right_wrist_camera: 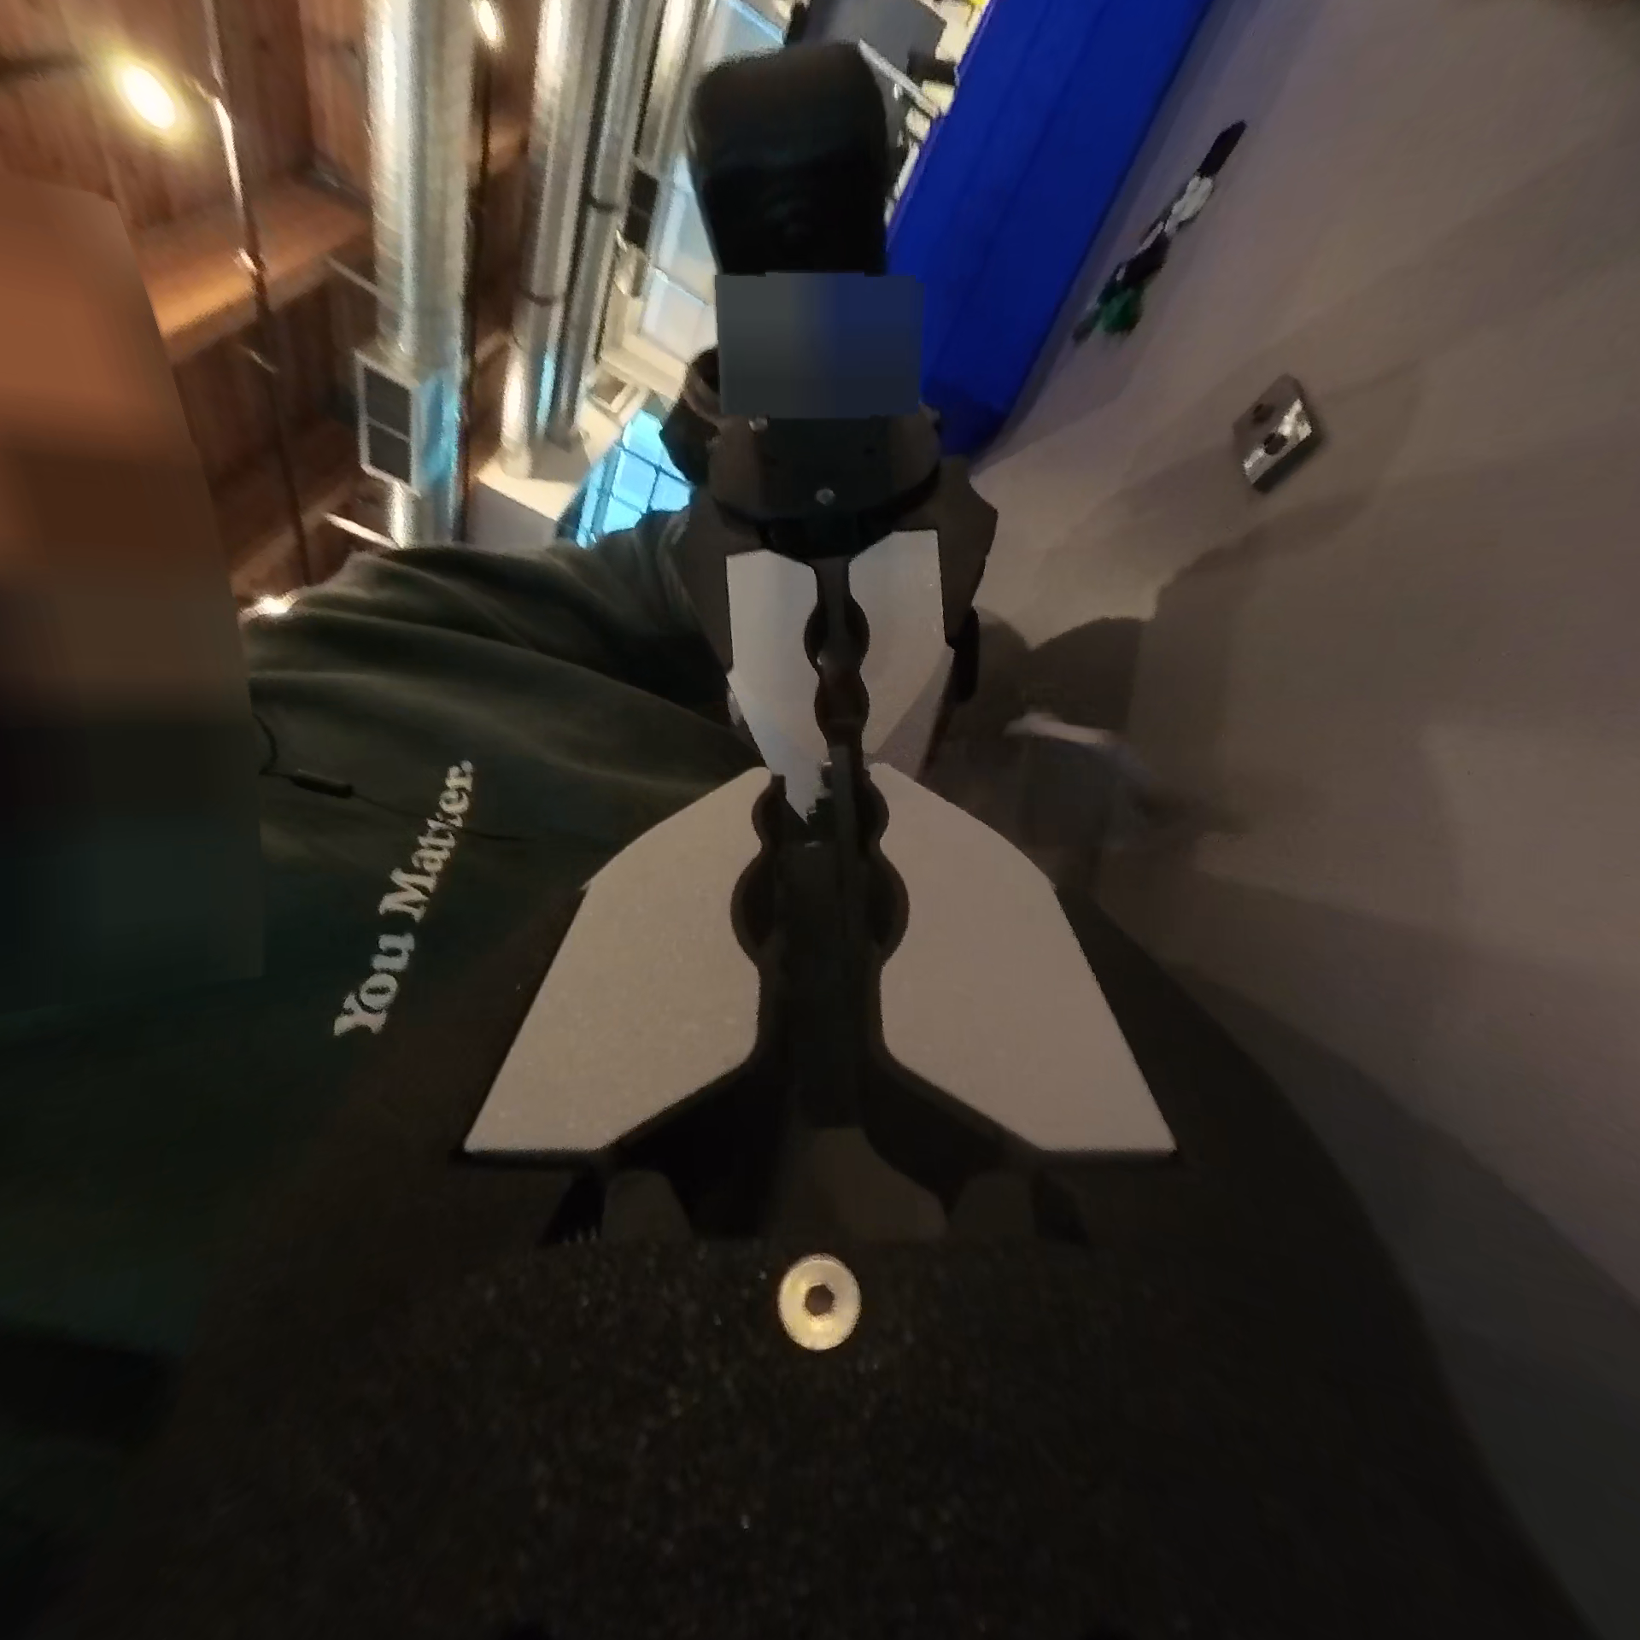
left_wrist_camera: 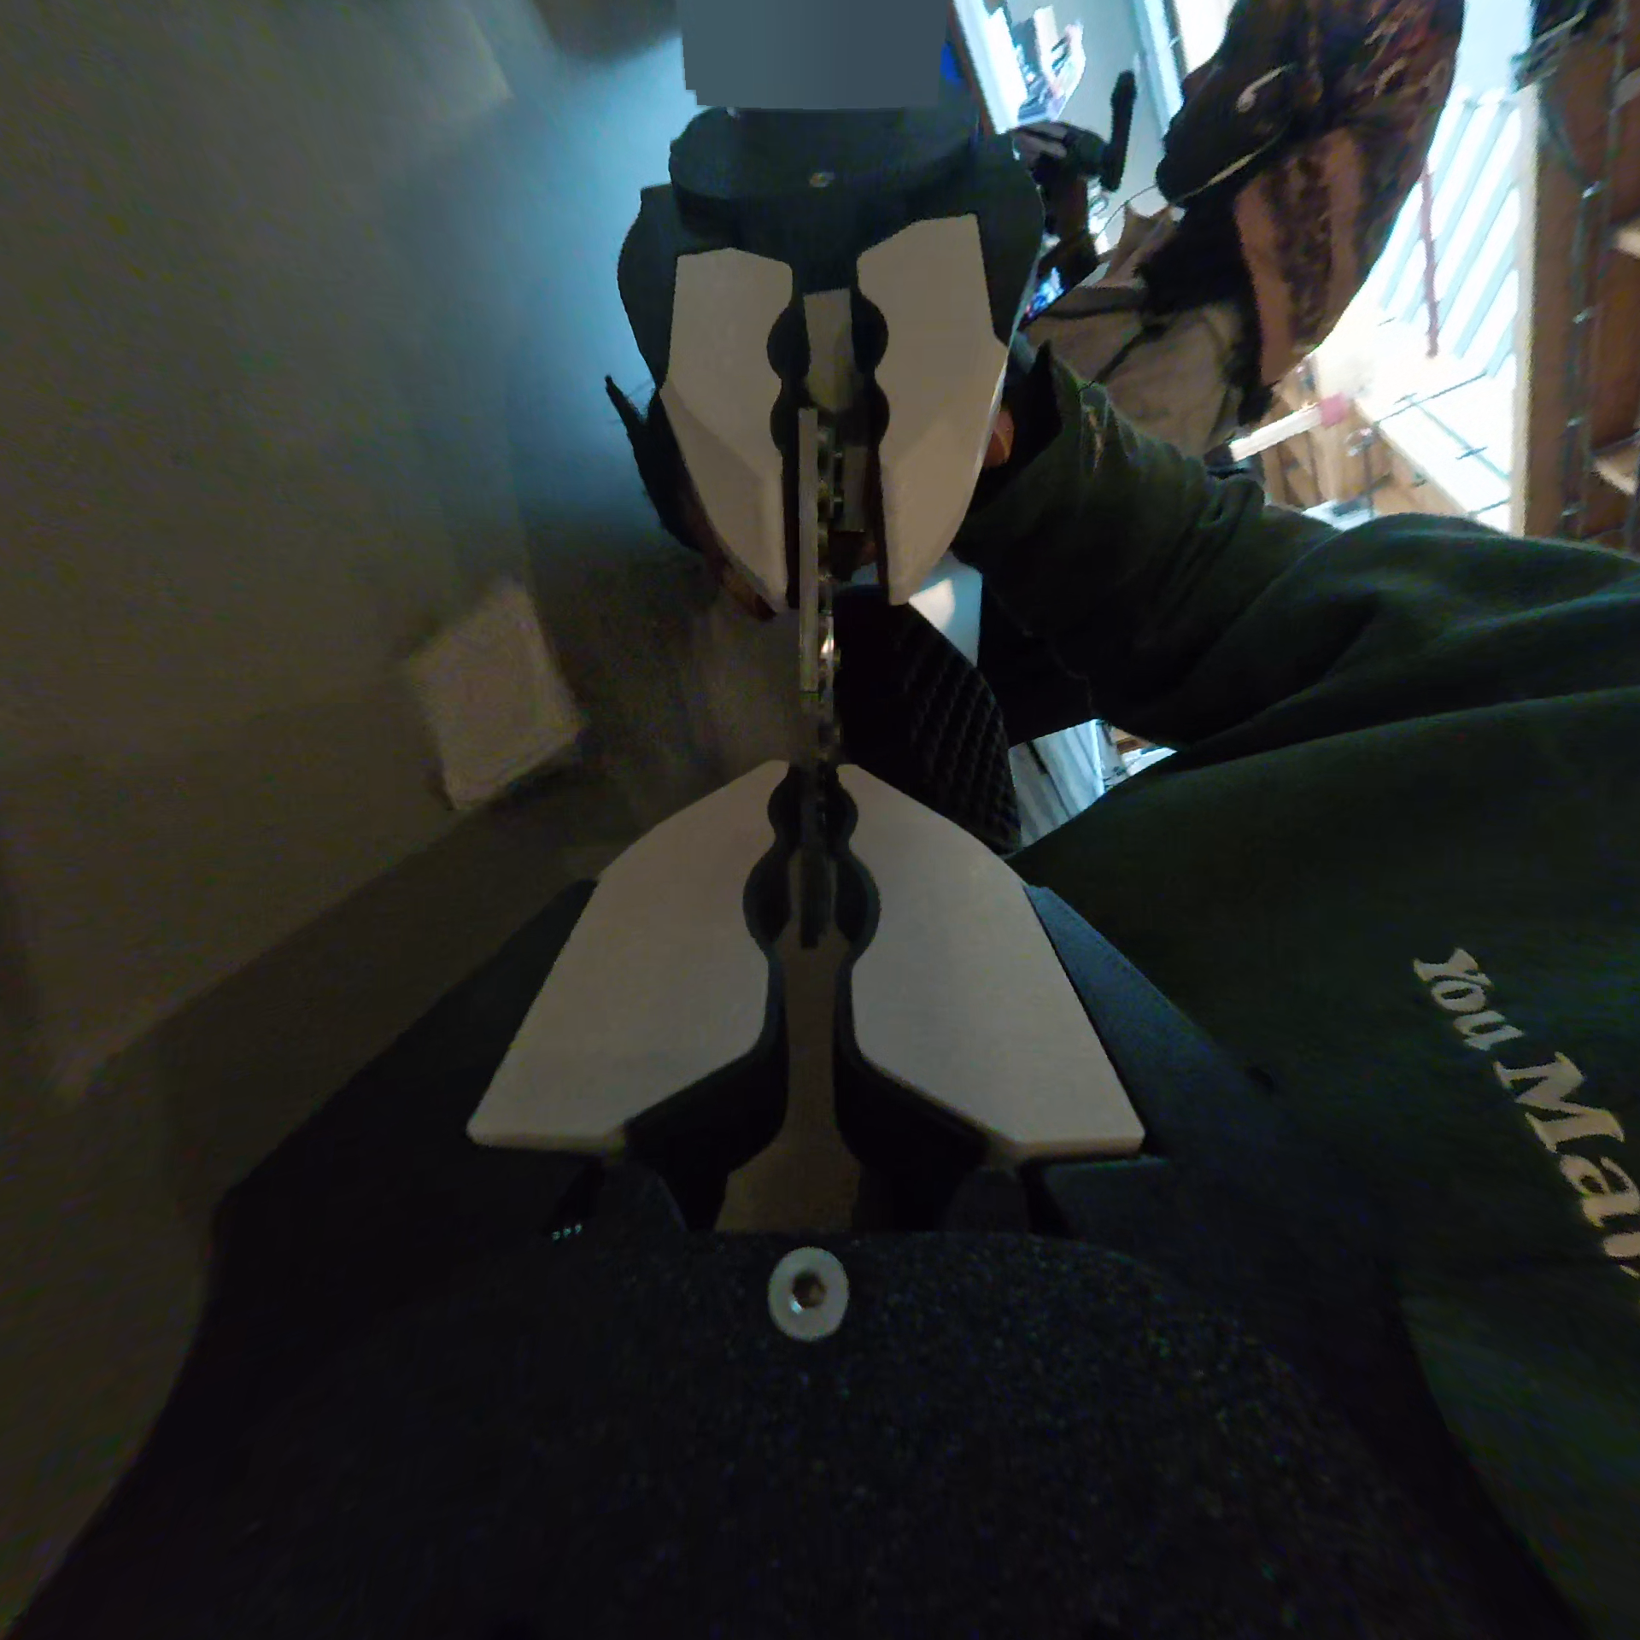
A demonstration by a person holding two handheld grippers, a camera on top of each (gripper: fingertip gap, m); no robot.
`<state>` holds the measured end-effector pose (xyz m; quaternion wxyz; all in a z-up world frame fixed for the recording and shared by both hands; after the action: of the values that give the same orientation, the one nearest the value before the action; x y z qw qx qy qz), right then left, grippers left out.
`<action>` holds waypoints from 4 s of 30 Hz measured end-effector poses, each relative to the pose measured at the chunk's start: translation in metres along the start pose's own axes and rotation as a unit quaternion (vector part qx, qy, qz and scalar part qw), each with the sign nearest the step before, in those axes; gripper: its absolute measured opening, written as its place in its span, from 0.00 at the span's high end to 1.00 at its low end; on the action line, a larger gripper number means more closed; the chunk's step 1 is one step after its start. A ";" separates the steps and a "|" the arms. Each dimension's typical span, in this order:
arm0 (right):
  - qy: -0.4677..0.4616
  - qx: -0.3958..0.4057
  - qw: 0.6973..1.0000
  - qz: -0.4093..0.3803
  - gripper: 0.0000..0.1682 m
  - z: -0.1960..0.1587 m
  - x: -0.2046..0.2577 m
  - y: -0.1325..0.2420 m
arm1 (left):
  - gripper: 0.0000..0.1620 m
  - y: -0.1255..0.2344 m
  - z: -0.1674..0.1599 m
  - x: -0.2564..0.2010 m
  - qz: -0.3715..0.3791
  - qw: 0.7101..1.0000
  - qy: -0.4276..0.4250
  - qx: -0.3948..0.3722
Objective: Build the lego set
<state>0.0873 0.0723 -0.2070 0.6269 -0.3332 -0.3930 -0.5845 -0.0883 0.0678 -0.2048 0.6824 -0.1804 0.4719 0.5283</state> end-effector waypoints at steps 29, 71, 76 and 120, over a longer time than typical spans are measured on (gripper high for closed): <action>0.406 0.364 0.772 -0.328 0.81 0.029 -0.016 -0.068 | 0.97 0.084 -0.041 -0.004 0.051 0.995 0.037 -0.076; 0.552 0.446 0.668 -0.225 0.78 0.017 0.067 -0.089 | 0.97 0.049 -0.012 0.003 -0.002 0.980 0.018 0.196; 0.537 0.423 0.697 -0.218 0.78 0.020 0.072 -0.085 | 0.97 0.049 -0.013 0.003 0.005 0.979 0.014 0.204; 0.061 0.047 0.996 -0.048 0.94 0.006 0.021 -0.040 | 0.97 0.051 -0.007 -0.006 -0.034 0.978 0.009 0.205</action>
<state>0.0472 0.0642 -0.1869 0.6361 -0.2480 -0.3970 -0.6134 -0.1370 0.0791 -0.1902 0.7185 -0.0570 0.5697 0.3948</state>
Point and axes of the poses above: each gripper's, where its closed fingertips meet, y back along the fingers, z out of its top, x = y × z across the jaws, the point moved 9 cm from there along y, back along the fingers, and after that the axes turned 2 degrees about -z, right-handed, at the moved point
